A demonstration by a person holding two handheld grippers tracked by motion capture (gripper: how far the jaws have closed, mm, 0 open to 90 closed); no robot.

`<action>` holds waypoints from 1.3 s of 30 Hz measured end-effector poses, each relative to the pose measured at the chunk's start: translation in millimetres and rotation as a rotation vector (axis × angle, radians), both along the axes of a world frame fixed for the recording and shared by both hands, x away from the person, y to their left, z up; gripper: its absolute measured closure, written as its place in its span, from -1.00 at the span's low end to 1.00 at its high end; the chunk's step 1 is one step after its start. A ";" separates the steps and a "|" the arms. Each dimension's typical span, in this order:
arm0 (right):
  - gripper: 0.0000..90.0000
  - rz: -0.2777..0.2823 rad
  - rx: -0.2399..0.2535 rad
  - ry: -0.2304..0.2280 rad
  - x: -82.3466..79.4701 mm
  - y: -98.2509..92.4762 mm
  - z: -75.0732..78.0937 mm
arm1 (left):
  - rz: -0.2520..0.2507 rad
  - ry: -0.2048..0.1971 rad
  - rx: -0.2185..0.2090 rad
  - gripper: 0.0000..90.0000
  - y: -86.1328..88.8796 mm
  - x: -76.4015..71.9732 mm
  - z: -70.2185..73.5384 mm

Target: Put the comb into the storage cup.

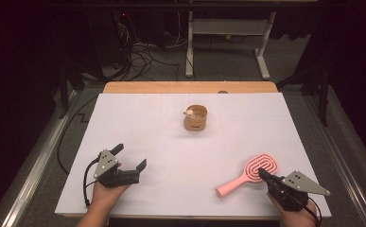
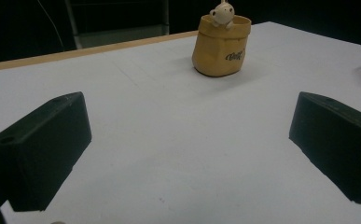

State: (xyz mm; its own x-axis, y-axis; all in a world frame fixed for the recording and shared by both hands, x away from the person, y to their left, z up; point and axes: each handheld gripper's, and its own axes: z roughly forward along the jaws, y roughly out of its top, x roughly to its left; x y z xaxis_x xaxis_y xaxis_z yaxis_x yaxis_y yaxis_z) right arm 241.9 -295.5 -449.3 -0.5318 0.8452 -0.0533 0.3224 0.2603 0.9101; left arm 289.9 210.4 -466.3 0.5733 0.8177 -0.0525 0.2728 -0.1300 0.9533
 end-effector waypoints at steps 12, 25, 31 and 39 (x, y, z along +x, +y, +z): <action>1.00 0.130 -0.046 0.077 -6.5 22.4 -3.3 | 0.003 -0.012 -0.012 -1.00 2.1 -0.1 1.6; 1.00 0.208 -0.129 0.147 -6.4 48.8 -14.5 | 0.004 -0.015 -0.011 -1.00 1.3 -0.3 1.7; 1.00 0.216 -0.162 0.154 -4.3 63.4 -18.1 | 0.000 -0.013 -0.003 -1.00 0.2 -0.4 1.5; 1.00 0.181 -0.185 0.148 4.4 76.8 -16.3 | -0.005 -0.006 -0.004 -1.00 -0.8 0.4 0.6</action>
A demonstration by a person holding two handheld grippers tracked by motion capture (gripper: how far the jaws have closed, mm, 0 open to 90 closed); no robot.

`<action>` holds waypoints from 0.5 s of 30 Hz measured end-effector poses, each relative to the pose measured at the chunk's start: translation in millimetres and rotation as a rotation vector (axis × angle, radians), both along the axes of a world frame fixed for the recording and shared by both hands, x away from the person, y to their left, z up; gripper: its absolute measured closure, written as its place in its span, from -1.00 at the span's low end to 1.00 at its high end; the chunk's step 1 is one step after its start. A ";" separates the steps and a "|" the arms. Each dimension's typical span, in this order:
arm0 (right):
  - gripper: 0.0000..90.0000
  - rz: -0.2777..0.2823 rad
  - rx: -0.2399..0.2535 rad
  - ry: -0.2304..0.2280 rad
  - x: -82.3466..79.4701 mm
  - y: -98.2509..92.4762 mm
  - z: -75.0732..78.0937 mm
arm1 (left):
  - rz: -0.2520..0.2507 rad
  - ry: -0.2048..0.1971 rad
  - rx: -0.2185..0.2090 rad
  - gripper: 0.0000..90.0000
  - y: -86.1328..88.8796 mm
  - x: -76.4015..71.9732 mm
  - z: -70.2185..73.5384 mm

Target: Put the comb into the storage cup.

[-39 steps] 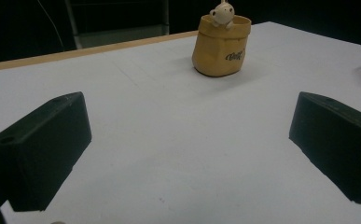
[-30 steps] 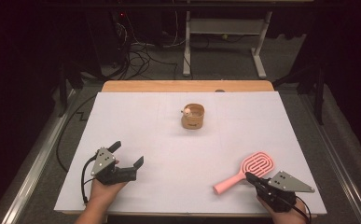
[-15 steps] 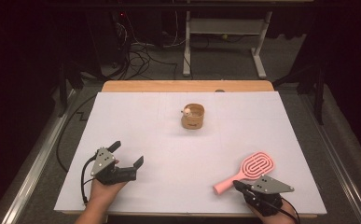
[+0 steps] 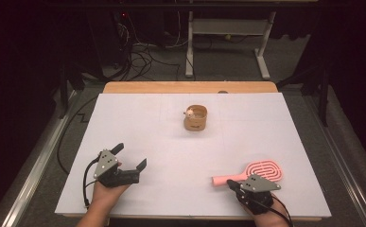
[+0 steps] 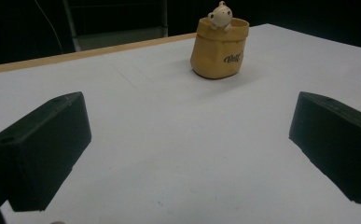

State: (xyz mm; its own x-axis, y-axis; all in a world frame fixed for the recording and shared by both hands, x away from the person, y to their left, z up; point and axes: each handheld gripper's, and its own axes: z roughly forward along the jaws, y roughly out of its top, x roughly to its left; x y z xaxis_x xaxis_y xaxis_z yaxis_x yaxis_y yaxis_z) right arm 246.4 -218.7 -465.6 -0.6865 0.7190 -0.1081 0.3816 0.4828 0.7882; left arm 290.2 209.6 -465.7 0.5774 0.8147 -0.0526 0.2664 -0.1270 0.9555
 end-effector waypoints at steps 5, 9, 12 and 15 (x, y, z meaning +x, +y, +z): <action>1.00 -0.035 -0.018 -0.017 8.2 7.7 1.9 | 0.000 0.000 -0.004 -1.00 0.5 0.1 -0.2; 1.00 -0.045 -0.022 -0.024 11.0 12.4 2.5 | -0.001 -0.001 -0.003 -1.00 0.3 0.0 -0.3; 1.00 -0.053 -0.020 -0.029 12.2 14.3 3.0 | -0.001 -0.002 -0.002 -1.00 0.2 -0.1 -0.4; 1.00 -0.060 -0.020 -0.029 13.0 16.5 3.4 | -0.002 -0.002 0.002 -1.00 0.3 -0.3 -0.3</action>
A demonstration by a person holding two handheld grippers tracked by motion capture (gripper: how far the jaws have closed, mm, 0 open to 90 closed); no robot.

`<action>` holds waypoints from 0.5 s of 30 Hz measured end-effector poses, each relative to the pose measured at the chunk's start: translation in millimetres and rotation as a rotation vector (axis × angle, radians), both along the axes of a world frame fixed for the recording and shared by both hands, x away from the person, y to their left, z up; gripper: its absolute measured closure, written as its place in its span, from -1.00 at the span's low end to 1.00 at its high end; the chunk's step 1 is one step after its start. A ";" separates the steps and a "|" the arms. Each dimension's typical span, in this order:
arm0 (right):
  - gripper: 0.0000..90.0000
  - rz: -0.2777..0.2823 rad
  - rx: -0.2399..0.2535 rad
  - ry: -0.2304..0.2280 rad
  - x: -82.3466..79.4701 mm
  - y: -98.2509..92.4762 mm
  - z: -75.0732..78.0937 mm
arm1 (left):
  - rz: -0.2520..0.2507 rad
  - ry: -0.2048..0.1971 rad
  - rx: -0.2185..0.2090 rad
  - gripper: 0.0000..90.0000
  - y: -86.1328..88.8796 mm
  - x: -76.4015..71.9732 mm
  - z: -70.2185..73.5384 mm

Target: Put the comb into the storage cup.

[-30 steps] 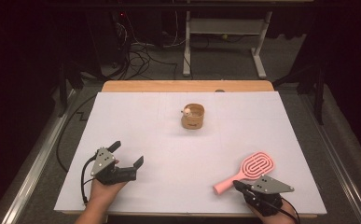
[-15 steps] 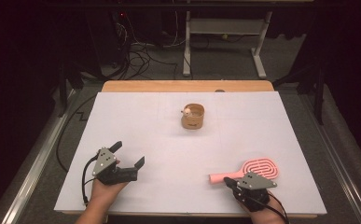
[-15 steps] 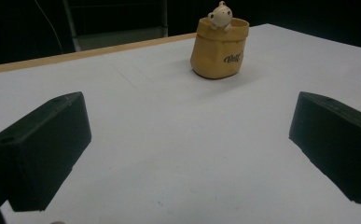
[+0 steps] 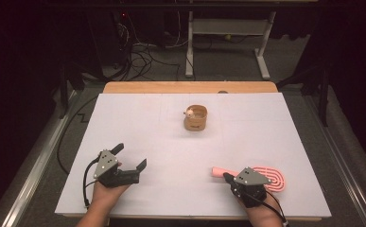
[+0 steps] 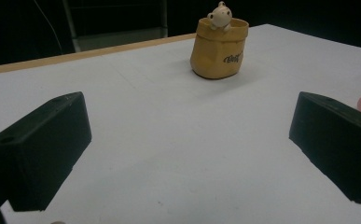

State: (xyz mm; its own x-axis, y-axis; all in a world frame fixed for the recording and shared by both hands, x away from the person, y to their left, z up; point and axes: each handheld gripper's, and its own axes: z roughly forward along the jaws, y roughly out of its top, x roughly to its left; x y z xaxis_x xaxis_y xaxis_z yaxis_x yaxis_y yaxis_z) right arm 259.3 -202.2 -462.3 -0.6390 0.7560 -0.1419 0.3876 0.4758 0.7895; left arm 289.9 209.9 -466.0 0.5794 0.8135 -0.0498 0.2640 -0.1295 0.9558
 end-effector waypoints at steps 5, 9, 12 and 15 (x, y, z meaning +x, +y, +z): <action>1.00 -0.004 -0.001 -0.010 1.8 2.9 0.5 | 0.005 0.000 -0.003 -1.00 0.9 -0.2 0.2; 1.00 0.000 0.002 -0.020 0.4 2.8 2.0 | 0.004 -0.001 -0.004 -1.00 1.2 -1.2 0.5; 1.00 -0.005 0.013 -0.024 0.4 0.9 4.1 | 0.006 -0.002 -0.009 -1.00 1.5 -1.2 0.4; 1.00 -0.012 0.018 -0.026 -1.0 -2.9 6.2 | 0.008 -0.002 -0.009 -1.00 1.9 -1.3 0.5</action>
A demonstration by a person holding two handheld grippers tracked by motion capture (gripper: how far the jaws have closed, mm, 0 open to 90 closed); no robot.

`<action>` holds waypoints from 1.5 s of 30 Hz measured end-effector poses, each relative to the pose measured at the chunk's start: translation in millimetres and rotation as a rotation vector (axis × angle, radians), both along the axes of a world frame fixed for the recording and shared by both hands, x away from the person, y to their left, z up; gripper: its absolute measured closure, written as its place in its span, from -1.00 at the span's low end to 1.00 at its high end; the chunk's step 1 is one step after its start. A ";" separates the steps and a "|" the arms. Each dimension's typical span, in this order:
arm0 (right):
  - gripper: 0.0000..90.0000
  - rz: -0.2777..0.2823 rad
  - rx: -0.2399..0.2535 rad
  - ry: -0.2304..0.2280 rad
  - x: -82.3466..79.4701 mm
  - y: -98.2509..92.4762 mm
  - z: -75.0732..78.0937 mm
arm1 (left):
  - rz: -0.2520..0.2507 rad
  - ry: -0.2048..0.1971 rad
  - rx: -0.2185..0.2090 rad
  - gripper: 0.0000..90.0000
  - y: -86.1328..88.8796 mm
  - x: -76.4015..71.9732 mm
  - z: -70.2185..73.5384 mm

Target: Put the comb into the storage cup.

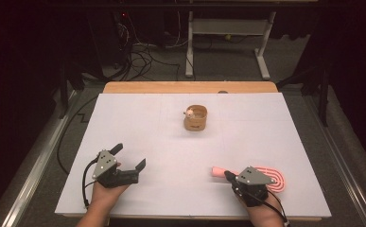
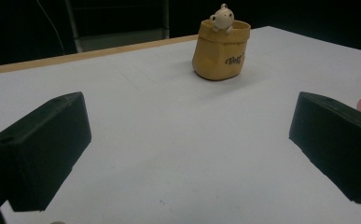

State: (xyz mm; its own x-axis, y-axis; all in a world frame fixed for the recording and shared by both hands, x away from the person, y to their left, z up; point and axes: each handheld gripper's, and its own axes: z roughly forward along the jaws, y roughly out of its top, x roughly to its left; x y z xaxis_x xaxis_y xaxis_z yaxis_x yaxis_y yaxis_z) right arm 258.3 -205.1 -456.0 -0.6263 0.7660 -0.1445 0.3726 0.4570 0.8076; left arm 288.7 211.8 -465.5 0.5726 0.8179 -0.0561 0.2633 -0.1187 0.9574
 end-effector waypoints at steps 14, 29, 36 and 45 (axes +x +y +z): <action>1.00 -0.074 0.006 0.051 -40.9 -71.6 5.1 | 0.000 -0.011 -0.001 -1.00 1.4 -0.9 1.0; 1.00 -0.109 -0.007 0.077 -57.9 -95.5 2.2 | 0.000 -0.007 -0.003 -1.00 -1.1 0.6 0.6; 1.00 -0.176 -0.019 0.073 -42.5 -104.4 -0.4 | 0.006 -0.006 -0.010 -1.00 1.0 -0.6 1.1; 1.00 -0.234 -0.053 0.085 -5.3 -107.2 -2.1 | 0.008 -0.005 -0.010 -1.00 1.1 0.1 0.3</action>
State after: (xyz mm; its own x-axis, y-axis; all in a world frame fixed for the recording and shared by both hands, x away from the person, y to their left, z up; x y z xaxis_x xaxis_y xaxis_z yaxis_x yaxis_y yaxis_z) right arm 253.0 -312.3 -458.1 -0.4444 0.8844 -0.1426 0.5385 0.3909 0.7464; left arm 288.7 212.9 -465.2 0.5663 0.8219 -0.0620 0.2597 -0.1065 0.9598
